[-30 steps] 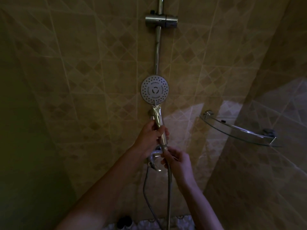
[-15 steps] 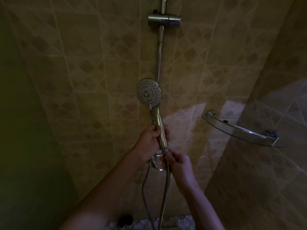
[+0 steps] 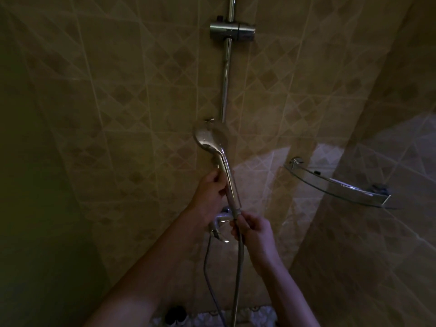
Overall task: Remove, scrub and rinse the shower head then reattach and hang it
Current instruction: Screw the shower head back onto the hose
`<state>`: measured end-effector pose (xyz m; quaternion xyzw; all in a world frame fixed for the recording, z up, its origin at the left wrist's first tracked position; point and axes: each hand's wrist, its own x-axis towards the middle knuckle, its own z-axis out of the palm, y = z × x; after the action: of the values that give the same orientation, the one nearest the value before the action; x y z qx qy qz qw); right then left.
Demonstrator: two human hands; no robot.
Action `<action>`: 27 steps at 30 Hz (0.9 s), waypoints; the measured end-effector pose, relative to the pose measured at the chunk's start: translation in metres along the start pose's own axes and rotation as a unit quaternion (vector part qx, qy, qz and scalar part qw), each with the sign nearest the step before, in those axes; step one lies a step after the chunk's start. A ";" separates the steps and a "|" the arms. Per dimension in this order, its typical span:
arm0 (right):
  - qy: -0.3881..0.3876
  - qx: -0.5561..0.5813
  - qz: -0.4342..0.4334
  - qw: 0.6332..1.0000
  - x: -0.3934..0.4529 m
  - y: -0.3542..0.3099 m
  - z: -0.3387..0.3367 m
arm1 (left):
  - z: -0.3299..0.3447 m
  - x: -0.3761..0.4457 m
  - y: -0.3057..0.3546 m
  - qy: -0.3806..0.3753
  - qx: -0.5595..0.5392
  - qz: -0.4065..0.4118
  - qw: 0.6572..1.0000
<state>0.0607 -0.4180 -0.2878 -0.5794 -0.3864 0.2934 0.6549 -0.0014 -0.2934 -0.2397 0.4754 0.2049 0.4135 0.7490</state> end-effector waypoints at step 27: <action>-0.019 -0.026 0.031 0.999 0.003 0.011 0.004 | 0.002 0.008 -0.006 0.000 0.051 0.002 0.999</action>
<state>0.0598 -0.4113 -0.2978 -0.6025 -0.3884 0.3143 0.6224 0.0073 -0.2890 -0.2430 0.5135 0.2247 0.4040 0.7229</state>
